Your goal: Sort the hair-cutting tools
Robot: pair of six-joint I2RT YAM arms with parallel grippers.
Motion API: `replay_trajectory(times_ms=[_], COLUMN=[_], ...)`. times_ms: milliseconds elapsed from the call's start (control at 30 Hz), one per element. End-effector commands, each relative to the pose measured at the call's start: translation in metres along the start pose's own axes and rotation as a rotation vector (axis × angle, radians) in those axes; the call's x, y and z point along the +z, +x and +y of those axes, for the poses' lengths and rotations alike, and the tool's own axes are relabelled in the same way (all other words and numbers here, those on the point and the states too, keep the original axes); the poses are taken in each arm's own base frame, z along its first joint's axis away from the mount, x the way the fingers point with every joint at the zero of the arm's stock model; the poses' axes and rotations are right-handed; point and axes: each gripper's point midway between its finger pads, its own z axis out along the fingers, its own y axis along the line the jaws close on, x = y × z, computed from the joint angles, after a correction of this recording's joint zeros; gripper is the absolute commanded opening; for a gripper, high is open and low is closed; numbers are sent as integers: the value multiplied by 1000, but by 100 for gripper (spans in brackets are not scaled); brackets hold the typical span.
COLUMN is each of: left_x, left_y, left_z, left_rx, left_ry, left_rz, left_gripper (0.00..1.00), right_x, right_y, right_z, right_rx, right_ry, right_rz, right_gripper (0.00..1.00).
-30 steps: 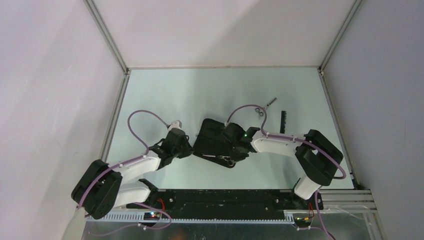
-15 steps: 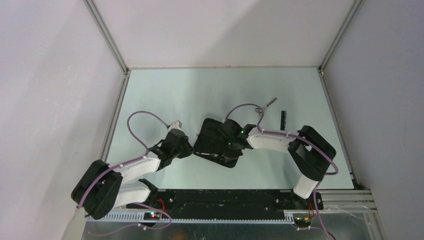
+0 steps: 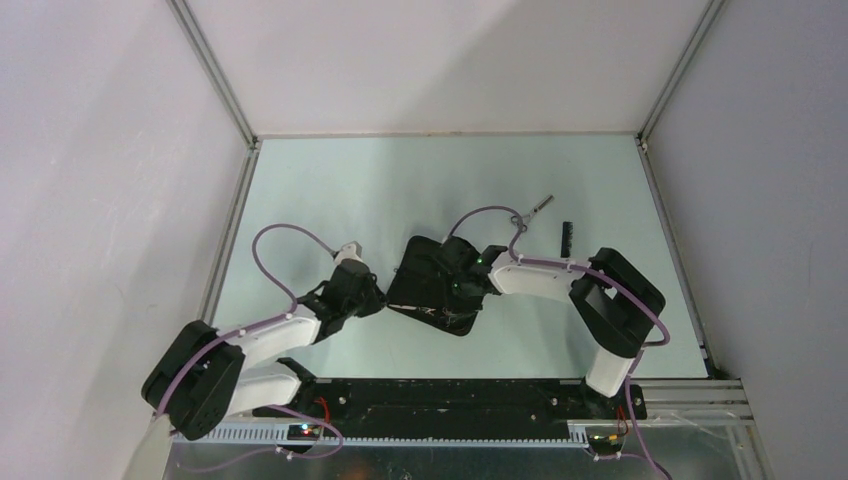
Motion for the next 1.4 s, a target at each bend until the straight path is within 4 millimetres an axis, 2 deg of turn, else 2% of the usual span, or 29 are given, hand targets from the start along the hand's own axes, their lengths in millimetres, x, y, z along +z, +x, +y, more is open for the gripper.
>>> replay_trajectory(times_ms=[0,100,167,233,400,467,567,800,833,933,967,1100,1200,1267,1367], left_x=[-8,-9,-10,-12,-22,-21,-15,11,13,21,22,19,15,13,9], left_y=[40,41,39,32,-13,-24,-28,-30,-32,-21,-16,0,9,14,19], left_z=[23,28,28,26,2,-3,-3,7,5,9,12,27,34,37,38], left_rx=[-15,-25,-27,-25,-6,28,75,108,114,113,104,62,22,-8,-30], left_ry=[-72,-93,-98,-98,-45,-39,-72,-136,-135,-149,-157,-212,-233,-238,-235], left_rz=[134,130,126,109,11,4,51,127,130,186,204,243,255,261,265], left_gripper=[10,10,14,24,62,72,76,65,60,51,44,19,7,2,0], right_x=[-4,-11,-10,-8,-3,-2,-2,-2,-2,-2,-4,-9,-11,-15,-16], right_y=[-27,-27,-24,-21,-17,-18,-20,-20,-20,-19,-19,-19,-15,-12,-7], right_z=[28,19,17,17,16,14,10,4,4,-3,-3,-20,-32,-36,-41], right_rx=[67,84,70,44,-27,-37,-46,-57,-56,-46,-38,33,101,128,148], right_ry=[-99,-87,-84,-85,-71,-57,-39,-16,-15,5,5,52,80,83,96], right_rz=[-150,-176,-176,-169,-172,-175,-191,-209,-210,-214,-220,-238,-240,-246,-246], right_gripper=[0,0,0,0,0,0,0,0,0,0,0,0,0,0,0])
